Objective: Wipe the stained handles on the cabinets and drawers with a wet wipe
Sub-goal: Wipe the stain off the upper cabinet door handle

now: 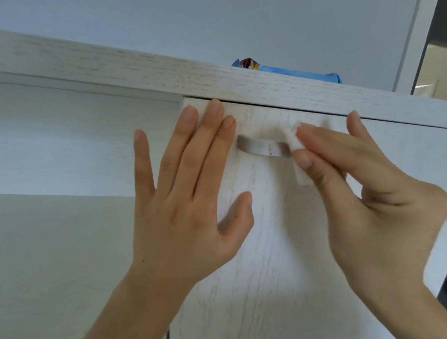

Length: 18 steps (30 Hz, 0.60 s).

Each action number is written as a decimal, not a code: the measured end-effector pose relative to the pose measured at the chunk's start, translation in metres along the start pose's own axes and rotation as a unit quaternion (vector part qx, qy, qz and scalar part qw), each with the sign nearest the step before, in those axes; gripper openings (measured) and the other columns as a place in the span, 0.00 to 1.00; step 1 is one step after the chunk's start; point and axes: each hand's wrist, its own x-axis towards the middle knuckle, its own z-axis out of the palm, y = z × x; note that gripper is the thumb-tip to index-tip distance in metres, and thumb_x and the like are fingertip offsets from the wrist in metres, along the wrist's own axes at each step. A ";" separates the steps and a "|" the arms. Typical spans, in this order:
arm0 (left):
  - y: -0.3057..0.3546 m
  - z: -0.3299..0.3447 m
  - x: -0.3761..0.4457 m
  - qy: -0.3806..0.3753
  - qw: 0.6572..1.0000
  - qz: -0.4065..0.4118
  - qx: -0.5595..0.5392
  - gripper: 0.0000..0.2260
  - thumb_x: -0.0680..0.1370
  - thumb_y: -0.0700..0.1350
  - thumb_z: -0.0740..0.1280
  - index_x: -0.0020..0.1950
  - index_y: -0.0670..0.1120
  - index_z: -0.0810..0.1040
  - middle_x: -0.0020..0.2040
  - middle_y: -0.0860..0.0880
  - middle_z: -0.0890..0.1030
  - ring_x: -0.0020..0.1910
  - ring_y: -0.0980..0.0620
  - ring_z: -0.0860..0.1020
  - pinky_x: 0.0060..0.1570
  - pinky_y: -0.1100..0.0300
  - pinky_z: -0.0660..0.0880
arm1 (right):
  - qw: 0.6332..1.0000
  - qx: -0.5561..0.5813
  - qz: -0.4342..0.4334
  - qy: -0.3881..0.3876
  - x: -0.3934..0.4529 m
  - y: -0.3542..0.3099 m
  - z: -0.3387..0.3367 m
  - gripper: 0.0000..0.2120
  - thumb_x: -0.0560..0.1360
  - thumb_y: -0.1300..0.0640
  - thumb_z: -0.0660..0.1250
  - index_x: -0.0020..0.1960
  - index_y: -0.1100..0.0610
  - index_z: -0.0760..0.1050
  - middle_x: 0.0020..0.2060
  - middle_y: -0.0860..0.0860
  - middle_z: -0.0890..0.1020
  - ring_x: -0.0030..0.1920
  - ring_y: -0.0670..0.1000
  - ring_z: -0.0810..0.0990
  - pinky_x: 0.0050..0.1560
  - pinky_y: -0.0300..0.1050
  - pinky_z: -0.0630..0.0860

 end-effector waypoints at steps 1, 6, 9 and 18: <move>0.000 0.000 0.000 -0.004 1.000 -0.002 -0.009 0.27 0.77 0.51 0.61 0.73 0.40 0.61 0.73 0.44 0.63 0.75 0.47 0.58 0.72 0.38 0.53 | 1.000 0.011 0.015 0.012 -0.002 -0.001 -0.004 0.11 0.76 0.61 0.68 0.58 0.58 0.75 0.52 0.44 0.80 0.53 0.44 0.81 0.69 0.47 0.68; 0.000 -0.001 -0.001 -0.019 0.999 -0.013 -0.047 0.28 0.77 0.50 0.61 0.74 0.41 0.59 0.74 0.44 0.60 0.76 0.48 0.54 0.72 0.39 0.54 | 0.997 -0.054 -0.051 -0.012 0.002 -0.008 0.015 0.11 0.74 0.64 0.69 0.56 0.57 0.75 0.53 0.48 0.79 0.54 0.46 0.80 0.69 0.52 0.68; 0.000 -0.001 0.000 -0.020 0.998 -0.012 -0.052 0.28 0.77 0.50 0.61 0.74 0.41 0.58 0.74 0.44 0.60 0.76 0.49 0.53 0.72 0.40 0.53 | 0.996 -0.056 -0.070 -0.026 0.000 -0.004 0.014 0.12 0.74 0.66 0.70 0.56 0.58 0.75 0.52 0.49 0.79 0.53 0.47 0.80 0.69 0.53 0.69; -0.001 -0.001 -0.001 -0.019 0.998 -0.015 -0.053 0.28 0.77 0.50 0.60 0.74 0.41 0.58 0.74 0.44 0.61 0.76 0.49 0.54 0.72 0.39 0.53 | 1.000 0.008 -0.019 -0.002 0.002 -0.006 0.016 0.11 0.75 0.66 0.68 0.55 0.54 0.75 0.49 0.44 0.80 0.48 0.38 0.79 0.70 0.48 0.67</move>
